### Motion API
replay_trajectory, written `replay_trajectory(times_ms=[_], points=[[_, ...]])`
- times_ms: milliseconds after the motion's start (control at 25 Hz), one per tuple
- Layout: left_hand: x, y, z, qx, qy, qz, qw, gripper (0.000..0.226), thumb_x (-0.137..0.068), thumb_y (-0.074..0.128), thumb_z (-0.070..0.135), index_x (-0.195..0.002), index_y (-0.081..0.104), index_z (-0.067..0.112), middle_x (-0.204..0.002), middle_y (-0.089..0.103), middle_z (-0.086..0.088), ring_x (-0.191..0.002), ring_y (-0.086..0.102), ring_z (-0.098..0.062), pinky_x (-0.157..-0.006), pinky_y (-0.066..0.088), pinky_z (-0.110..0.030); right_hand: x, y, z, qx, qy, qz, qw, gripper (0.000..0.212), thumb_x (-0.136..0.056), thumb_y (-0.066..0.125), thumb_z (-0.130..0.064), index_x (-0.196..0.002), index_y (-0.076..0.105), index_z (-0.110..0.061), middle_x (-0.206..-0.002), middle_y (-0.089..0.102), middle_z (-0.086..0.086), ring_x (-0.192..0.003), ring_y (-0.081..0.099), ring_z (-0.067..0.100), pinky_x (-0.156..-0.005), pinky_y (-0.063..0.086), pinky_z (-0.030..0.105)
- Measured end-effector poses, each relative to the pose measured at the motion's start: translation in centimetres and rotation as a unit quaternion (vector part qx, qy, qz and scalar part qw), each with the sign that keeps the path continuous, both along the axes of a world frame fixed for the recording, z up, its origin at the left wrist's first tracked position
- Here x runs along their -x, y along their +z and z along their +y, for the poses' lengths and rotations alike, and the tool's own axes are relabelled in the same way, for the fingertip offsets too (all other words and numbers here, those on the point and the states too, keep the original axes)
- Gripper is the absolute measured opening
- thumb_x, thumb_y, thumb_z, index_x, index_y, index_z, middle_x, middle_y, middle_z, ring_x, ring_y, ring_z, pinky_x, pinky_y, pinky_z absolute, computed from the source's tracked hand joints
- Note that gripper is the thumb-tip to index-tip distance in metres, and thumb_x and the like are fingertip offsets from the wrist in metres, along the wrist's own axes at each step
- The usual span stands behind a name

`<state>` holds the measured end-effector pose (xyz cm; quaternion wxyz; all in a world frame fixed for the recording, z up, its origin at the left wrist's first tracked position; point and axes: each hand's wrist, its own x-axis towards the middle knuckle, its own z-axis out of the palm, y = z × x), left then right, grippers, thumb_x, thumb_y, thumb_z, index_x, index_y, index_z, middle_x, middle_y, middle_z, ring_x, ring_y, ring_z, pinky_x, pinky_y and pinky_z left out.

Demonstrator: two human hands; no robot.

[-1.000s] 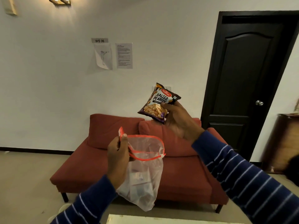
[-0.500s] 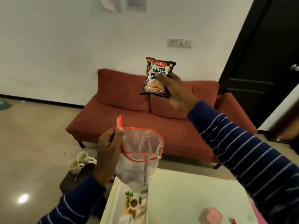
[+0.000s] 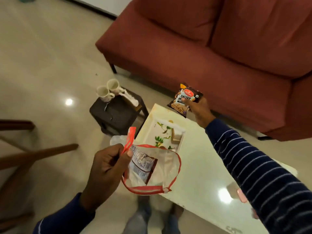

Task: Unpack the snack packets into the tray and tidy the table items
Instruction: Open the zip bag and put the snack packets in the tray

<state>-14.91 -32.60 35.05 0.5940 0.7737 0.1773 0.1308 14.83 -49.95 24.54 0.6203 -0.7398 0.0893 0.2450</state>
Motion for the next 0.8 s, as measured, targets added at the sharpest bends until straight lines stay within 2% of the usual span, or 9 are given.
replay_trajectory(times_ms=[120,200,320,400,520,640,720,800], points=[[2.0,-4.1,-0.2,0.027,0.003,0.023,0.999,0.033,-0.09,0.06,0.021,-0.061,0.061,0.035,-0.053,0.06,0.023,-0.044,0.056,0.003,-0.043,0.043,-0.009,1.6,-10.0,1.2,0.025,0.002,0.047,0.999,0.037,-0.083,0.076,-0.003,-0.119,0.065,-0.005,-0.114,0.072,0.014,-0.101,0.071,0.027,-0.087,0.058,0.044],[2.6,-7.0,-0.8,0.049,0.006,0.048,0.998,0.029,-0.088,0.06,0.027,-0.062,0.062,0.04,-0.051,0.057,0.026,-0.042,0.056,0.004,-0.043,0.043,-0.009,2.2,-15.9,1.7,0.048,0.008,0.068,0.996,0.041,-0.082,0.077,-0.002,-0.121,0.064,-0.003,-0.116,0.071,0.017,-0.106,0.069,0.033,-0.093,0.055,0.05],[4.1,-11.2,-1.3,0.063,0.009,0.078,0.995,0.031,-0.086,0.061,0.026,-0.056,0.054,0.024,-0.045,0.052,0.016,-0.036,0.055,-0.005,-0.042,0.04,-0.009,1.9,-23.0,2.6,0.073,0.025,0.079,0.994,0.045,-0.081,0.077,-0.002,-0.123,0.063,-0.004,-0.118,0.07,0.016,-0.108,0.068,0.033,-0.097,0.053,0.053],[4.7,-13.4,-1.6,0.04,-0.007,0.096,0.995,0.036,-0.085,0.063,0.025,-0.054,0.056,0.009,-0.045,0.052,0.009,-0.037,0.054,-0.008,-0.041,0.038,-0.013,1.4,-26.6,3.1,0.087,0.031,0.076,0.993,0.048,-0.08,0.078,-0.001,-0.125,0.062,-0.005,-0.119,0.069,0.015,-0.109,0.067,0.032,-0.097,0.053,0.052],[5.0,-16.3,-1.9,0.018,-0.005,0.112,0.993,0.041,-0.084,0.062,0.026,-0.053,0.058,0.0,-0.045,0.051,0.002,-0.038,0.052,-0.012,-0.04,0.037,-0.019,1.2,-31.5,4.2,0.094,0.032,0.077,0.992,0.052,-0.078,0.079,-0.002,-0.126,0.061,-0.007,-0.12,0.069,0.013,-0.11,0.067,0.029,-0.096,0.054,0.049],[4.9,-18.2,-2.7,0.01,0.028,0.123,0.992,0.042,-0.084,0.061,0.026,-0.052,0.057,-0.001,-0.043,0.046,0.001,-0.037,0.048,-0.012,-0.042,0.033,-0.015,1.1,-35.0,4.9,0.1,0.03,0.09,0.991,0.05,-0.078,0.08,-0.005,-0.124,0.061,-0.009,-0.118,0.07,0.011,-0.107,0.068,0.025,-0.094,0.056,0.047],[4.6,-19.0,-3.1,0.008,0.042,0.116,0.992,0.039,-0.084,0.061,0.025,-0.053,0.056,0.004,-0.044,0.047,0.003,-0.037,0.048,-0.009,-0.044,0.034,-0.013,1.5,-36.2,5.4,0.096,0.021,0.094,0.991,0.049,-0.079,0.078,-0.005,-0.125,0.061,-0.009,-0.119,0.07,0.01,-0.108,0.068,0.025,-0.095,0.056,0.047],[4.2,-19.2,-3.5,0.012,0.048,0.102,0.994,0.03,-0.087,0.061,0.024,-0.057,0.056,0.019,-0.047,0.055,0.014,-0.039,0.054,-0.003,-0.046,0.038,-0.01,2.6,-35.3,5.7,0.104,-0.014,0.107,0.989,0.06,-0.079,0.079,-0.006,-0.133,0.053,-0.009,-0.13,0.063,0.011,-0.115,0.063,0.025,-0.098,0.053,0.043]])
